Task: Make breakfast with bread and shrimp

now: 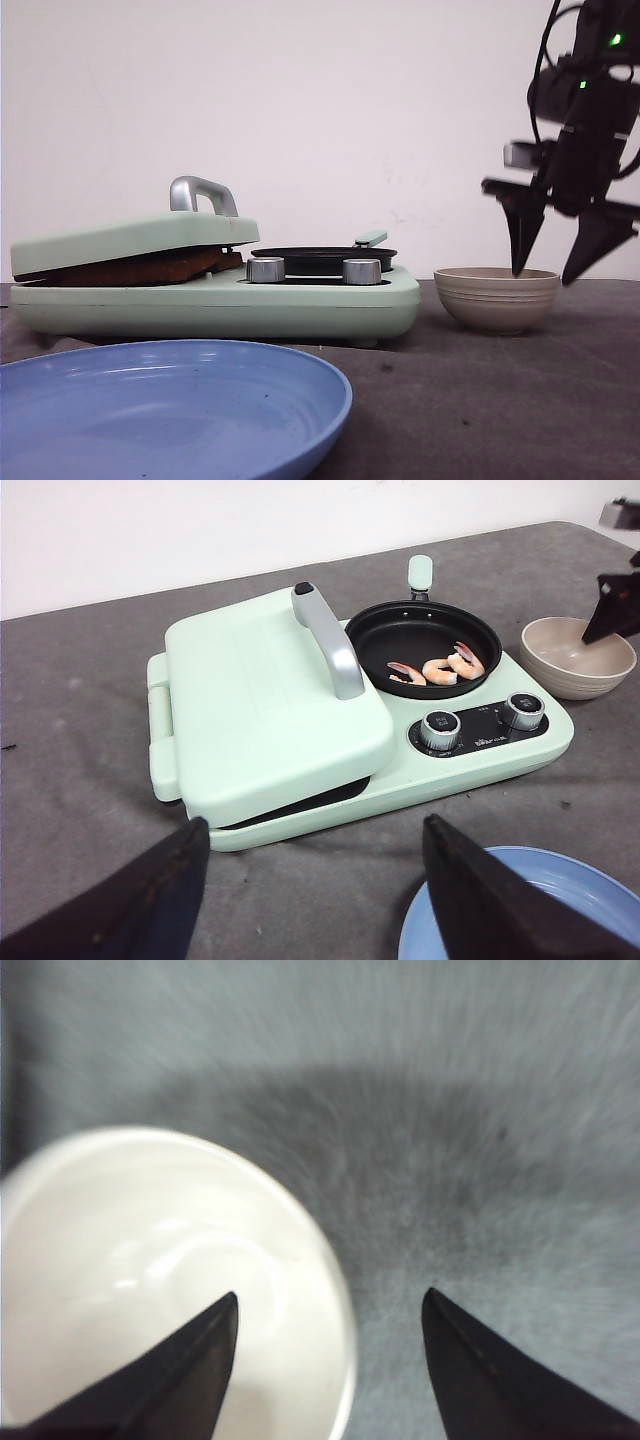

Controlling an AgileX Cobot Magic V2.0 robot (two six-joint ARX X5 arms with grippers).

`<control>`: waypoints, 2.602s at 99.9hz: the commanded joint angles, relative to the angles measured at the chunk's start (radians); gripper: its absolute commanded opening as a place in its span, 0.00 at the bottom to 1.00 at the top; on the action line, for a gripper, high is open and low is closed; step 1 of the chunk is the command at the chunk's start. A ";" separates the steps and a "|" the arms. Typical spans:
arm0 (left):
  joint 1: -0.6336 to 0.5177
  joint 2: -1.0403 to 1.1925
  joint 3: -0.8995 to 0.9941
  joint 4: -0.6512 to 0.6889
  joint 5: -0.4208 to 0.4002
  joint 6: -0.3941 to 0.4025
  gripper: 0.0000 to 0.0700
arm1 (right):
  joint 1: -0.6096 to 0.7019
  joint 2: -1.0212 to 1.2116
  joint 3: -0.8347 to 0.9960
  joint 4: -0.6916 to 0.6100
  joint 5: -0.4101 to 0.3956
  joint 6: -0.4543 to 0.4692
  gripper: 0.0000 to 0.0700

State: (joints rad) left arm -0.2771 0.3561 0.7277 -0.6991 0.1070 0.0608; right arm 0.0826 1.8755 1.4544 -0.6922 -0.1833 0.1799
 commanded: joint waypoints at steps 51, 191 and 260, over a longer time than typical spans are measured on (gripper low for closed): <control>-0.002 0.002 0.004 0.019 0.005 -0.007 0.50 | -0.006 -0.418 0.020 0.031 -0.108 -0.011 0.51; -0.003 -0.244 -0.301 0.370 -0.002 -0.309 0.01 | 0.256 -1.558 -0.968 0.311 -0.042 -0.087 0.00; -0.003 -0.352 -0.364 0.246 -0.051 -0.483 0.01 | 0.256 -1.807 -1.153 0.338 -0.015 0.051 0.00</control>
State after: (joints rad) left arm -0.2771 0.0036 0.3584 -0.4641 0.0547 -0.3313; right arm 0.3340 0.0704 0.2962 -0.3561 -0.2016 0.1970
